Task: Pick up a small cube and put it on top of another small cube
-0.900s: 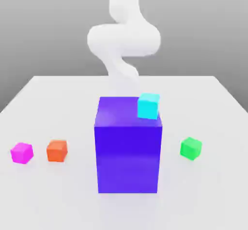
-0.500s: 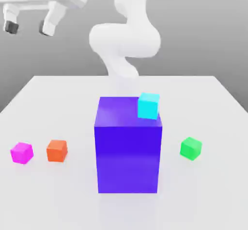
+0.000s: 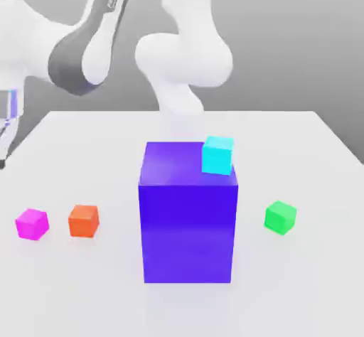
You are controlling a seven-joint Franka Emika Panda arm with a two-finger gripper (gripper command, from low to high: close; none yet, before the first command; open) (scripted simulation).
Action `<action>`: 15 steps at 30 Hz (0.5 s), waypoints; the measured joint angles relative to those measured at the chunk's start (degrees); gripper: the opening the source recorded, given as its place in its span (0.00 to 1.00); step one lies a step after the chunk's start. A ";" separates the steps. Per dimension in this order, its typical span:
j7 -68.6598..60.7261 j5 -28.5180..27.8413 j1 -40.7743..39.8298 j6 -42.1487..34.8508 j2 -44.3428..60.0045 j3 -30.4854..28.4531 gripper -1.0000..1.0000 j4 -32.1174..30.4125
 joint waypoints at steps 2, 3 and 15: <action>1.03 2.41 -2.25 1.76 2.81 -0.85 0.50 -1.33; 1.31 3.95 -3.38 2.63 4.20 -1.06 0.50 -1.99; -3.23 17.39 -10.85 15.67 21.83 4.98 0.00 -1.93</action>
